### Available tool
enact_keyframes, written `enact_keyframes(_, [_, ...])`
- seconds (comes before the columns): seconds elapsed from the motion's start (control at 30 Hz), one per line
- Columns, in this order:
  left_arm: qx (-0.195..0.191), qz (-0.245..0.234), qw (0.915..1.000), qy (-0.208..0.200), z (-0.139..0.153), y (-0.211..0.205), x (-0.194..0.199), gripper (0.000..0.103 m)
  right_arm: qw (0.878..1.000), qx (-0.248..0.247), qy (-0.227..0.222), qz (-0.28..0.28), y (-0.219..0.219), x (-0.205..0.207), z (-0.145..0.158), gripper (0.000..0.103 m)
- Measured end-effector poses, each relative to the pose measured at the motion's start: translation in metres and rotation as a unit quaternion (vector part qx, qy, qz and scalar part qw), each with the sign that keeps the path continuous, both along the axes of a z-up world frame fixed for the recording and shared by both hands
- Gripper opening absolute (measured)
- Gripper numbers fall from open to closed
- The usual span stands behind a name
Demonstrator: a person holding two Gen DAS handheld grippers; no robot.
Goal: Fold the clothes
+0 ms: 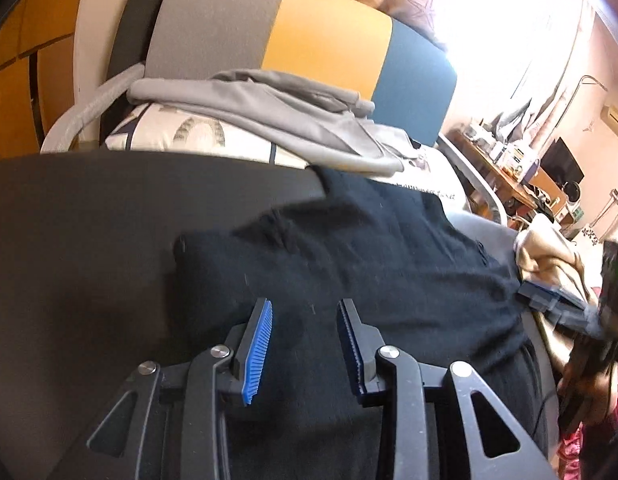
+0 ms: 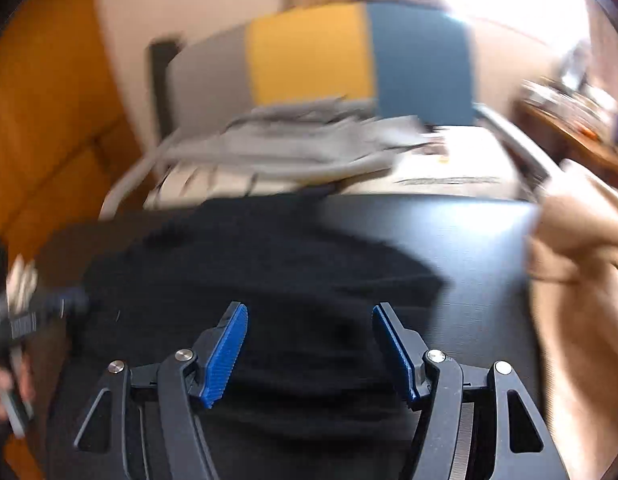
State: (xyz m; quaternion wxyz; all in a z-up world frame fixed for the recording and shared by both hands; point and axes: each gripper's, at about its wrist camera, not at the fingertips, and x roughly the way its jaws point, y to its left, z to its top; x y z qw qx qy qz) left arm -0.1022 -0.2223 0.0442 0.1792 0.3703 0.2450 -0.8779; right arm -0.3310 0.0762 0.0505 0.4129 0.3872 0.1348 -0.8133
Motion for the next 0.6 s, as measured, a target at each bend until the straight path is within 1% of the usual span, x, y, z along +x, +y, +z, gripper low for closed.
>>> enact_keyframes(0.1, [0.001,0.0,0.9996,-0.027,-0.016,-0.013,-0.015,0.034,0.998,0.065,0.001,0.023,-0.034,0.006,-0.026,0.066])
enact_keyframes(0.13, [0.01,-0.004,0.999,-0.043,-0.026,-0.016,-0.018,0.034,0.997,0.072,-0.003,0.018,-0.035,0.005,-0.034,0.066])
enact_keyframes(0.23, [0.012,-0.014,0.9987,-0.047,-0.037,-0.012,-0.008,0.034,0.998,0.068,-0.018,-0.005,-0.024,0.006,-0.052,0.067])
enact_keyframes(0.37, [0.03,-0.004,0.9992,-0.024,-0.042,-0.004,0.02,0.034,0.998,0.057,-0.015,-0.002,-0.001,0.03,-0.054,0.067])
enact_keyframes(0.4, [0.031,-0.004,0.9992,-0.025,-0.042,-0.002,0.025,0.034,0.998,0.053,-0.016,-0.001,0.004,0.036,-0.054,0.067])
enact_keyframes(0.47, [0.027,-0.01,0.9991,-0.031,-0.038,0.003,0.031,0.034,0.998,0.054,-0.016,0.006,0.008,0.046,-0.054,0.068])
enact_keyframes(0.53, [0.033,-0.023,0.9986,-0.033,-0.03,0.004,0.031,0.035,0.998,0.053,-0.026,0.017,0.008,0.044,-0.054,0.068])
enact_keyframes(0.57, [0.035,-0.03,0.9986,-0.028,-0.024,0.001,0.03,0.036,0.998,0.051,-0.036,0.024,0.007,0.041,-0.052,0.07])
enact_keyframes(0.6, [0.036,-0.033,0.9987,-0.017,-0.017,-0.004,0.027,0.037,0.997,0.044,-0.058,0.031,0.006,0.035,-0.049,0.07])
